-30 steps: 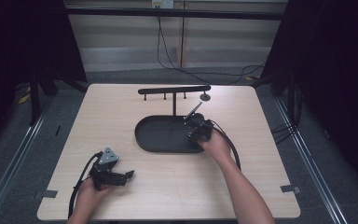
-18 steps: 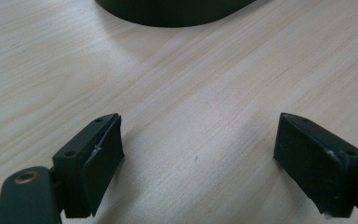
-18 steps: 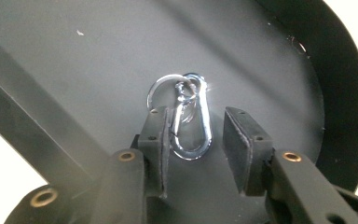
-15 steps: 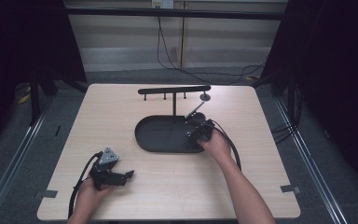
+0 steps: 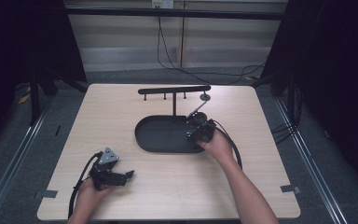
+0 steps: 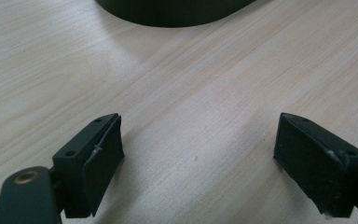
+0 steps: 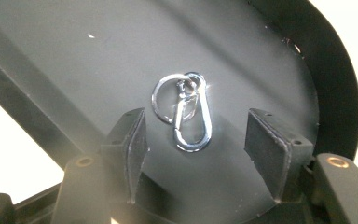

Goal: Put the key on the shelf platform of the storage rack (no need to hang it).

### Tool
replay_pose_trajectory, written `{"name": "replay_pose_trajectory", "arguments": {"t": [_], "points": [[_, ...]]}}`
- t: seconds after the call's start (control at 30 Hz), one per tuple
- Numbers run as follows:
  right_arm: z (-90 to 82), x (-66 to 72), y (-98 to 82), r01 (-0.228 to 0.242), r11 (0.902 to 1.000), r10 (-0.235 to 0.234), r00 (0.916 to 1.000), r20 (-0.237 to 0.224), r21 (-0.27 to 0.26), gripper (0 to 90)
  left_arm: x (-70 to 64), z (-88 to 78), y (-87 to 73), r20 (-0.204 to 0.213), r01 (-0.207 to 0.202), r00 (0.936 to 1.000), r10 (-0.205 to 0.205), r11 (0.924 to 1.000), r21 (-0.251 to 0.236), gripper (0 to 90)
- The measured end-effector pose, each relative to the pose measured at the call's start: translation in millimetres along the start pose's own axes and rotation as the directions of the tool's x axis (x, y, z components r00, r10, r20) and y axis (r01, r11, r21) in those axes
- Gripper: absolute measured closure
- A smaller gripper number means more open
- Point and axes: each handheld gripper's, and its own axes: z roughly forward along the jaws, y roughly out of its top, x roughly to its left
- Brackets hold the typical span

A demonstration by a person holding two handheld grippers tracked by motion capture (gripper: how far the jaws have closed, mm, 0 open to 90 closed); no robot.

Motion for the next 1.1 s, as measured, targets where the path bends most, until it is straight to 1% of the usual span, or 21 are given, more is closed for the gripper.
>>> {"name": "replay_pose_trajectory", "arguments": {"t": [0.13,0.27,0.3,0.33,0.37,0.43,0.47,0.63,0.67,0.7,0.93,1.0,1.1], "points": [[-3.8,1.7,-0.4,0.006,0.9999,-0.006,1.0,-0.002,-0.011,34.8,-0.1,0.0,0.0,0.002,0.001,1.0,-0.001,1.0,0.0,15.1],[-7.7,4.3,-0.4,0.006,0.9999,-0.006,1.0,-0.005,-0.01,32.1,0.0,-0.2,0.1,0.001,-0.001,1.0,0.001,1.0,0.003,15.1],[-9.0,4.0,-0.7,0.017,0.9998,-0.017,0.9998,-0.01,-0.013,30.7,0.0,-0.2,0.1,0.001,-0.001,1.0,0.001,1.0,0.003,15.1],[-9.0,4.0,-0.7,0.017,0.9998,-0.017,0.9998,-0.01,-0.013,30.7,0.0,-0.2,0.1,0.001,-0.001,1.0,0.001,1.0,0.003,15.1],[-10.2,4.4,-1.1,0.017,0.9998,-0.017,0.9998,-0.005,-0.013,28.5,0.1,-0.2,0.1,0.002,-0.001,1.0,0.001,1.0,0.002,15.1],[-10.9,4.2,-1.3,0.019,0.9997,-0.019,0.9998,-0.007,-0.014,27.4,0.1,-0.1,0.1,0.002,-0.001,1.0,0.001,1.0,0.002,15.1],[-12.2,4.5,-1.9,0.019,0.9996,-0.019,0.9998,0.0,-0.018,25.6,0.0,0.0,0.0,0.0,0.0,1.0,0.0,1.0,0.0,15.1],[-14.7,5.5,-3.1,0.013,0.9997,-0.013,0.9998,-0.012,-0.019,24.4,0.1,-0.1,0.0,0.002,0.0,1.0,0.0,1.0,0.001,15.1],[-15.3,5.3,-3.5,0.019,0.9996,-0.02,0.9997,-0.014,-0.021,23.9,-0.1,0.0,0.0,0.002,0.001,1.0,-0.001,1.0,0.0,15.1],[-16.3,5.6,-4.2,0.016,0.9998,-0.017,0.9995,-0.028,-0.015,22.6,0.2,-0.1,0.1,0.002,-0.001,1.0,0.001,1.0,0.002,15.1],[-20.8,8.4,-6.4,0.028,0.9996,-0.029,0.9989,-0.038,-0.008,21.9,0.0,0.0,0.0,0.0,0.0,1.0,0.0,1.0,0.0,15.1],[-22.3,8.2,-7.4,0.032,0.9994,-0.032,0.9988,-0.037,-0.011,21.7,-0.1,0.0,0.0,0.003,0.002,1.0,-0.002,1.0,0.0,15.1],[-27.6,6.0,-10.2,0.026,0.9995,-0.026,0.9985,-0.049,-0.02,21.4,0.1,-0.2,0.1,0.001,-0.001,1.0,0.001,1.0,0.003,15.1]]}}
